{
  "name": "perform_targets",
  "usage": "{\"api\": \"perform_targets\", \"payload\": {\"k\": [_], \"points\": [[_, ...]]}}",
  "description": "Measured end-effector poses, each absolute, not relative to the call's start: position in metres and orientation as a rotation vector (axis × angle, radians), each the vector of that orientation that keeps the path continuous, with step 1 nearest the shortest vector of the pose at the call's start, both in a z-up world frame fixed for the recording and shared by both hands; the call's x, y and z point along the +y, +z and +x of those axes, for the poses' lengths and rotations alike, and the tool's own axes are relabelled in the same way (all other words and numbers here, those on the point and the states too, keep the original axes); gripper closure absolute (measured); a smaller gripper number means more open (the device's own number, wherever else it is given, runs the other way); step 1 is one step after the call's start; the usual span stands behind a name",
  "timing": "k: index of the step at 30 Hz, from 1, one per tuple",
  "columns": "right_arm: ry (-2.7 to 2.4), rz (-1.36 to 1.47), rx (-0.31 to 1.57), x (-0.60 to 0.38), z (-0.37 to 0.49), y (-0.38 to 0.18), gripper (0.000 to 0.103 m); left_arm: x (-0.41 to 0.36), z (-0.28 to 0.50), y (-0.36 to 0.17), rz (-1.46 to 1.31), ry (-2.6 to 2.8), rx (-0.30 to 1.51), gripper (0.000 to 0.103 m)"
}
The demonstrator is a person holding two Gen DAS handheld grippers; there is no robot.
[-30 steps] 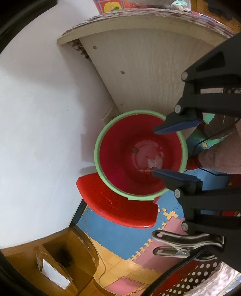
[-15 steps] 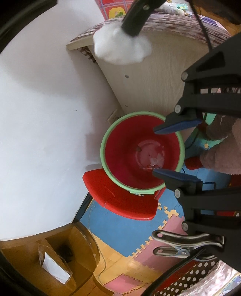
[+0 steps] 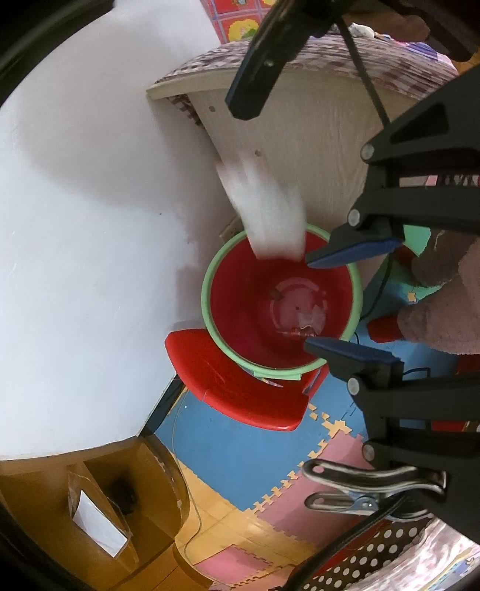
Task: Collect trash
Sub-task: 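Open the right gripper to drop the white glove into the red bucket, then move both tools back from the bucket to the trash pile on the bed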
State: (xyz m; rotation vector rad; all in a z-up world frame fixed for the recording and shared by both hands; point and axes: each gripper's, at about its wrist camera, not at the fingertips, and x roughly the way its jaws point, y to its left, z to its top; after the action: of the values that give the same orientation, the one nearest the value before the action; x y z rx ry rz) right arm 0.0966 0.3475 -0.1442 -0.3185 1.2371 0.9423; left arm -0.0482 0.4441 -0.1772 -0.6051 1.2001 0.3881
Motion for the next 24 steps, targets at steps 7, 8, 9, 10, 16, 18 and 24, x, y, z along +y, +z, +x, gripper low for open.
{"api": "perform_targets", "payload": {"k": [7,8,9,10,16,18,24], "points": [[0.939,-0.297,1.227,0.334,0.088,-0.137,0.072,0.446,-0.053,-0.174,-0.612,0.385,1.192,0.062],[0.937,-0.293,1.227,0.331,0.087,-0.136,0.072,0.445,-0.053,-0.173,-0.611,0.381,1.190,0.062],[0.935,-0.288,1.226,0.329,0.086,-0.135,0.072,0.445,-0.054,-0.172,-0.609,0.379,1.189,0.062],[0.934,-0.284,1.223,0.326,0.086,-0.133,0.072,0.444,-0.054,-0.171,-0.606,0.377,1.188,0.062],[0.947,-0.255,1.199,0.310,0.076,-0.117,0.072,0.437,-0.054,-0.159,-0.578,0.370,1.176,0.062],[0.960,-0.250,1.184,0.306,0.073,-0.111,0.072,0.435,-0.055,-0.155,-0.578,0.375,1.169,0.062],[1.007,-0.224,1.138,0.292,0.058,-0.090,0.072,0.426,-0.063,-0.138,-0.557,0.395,1.145,0.062]]}}
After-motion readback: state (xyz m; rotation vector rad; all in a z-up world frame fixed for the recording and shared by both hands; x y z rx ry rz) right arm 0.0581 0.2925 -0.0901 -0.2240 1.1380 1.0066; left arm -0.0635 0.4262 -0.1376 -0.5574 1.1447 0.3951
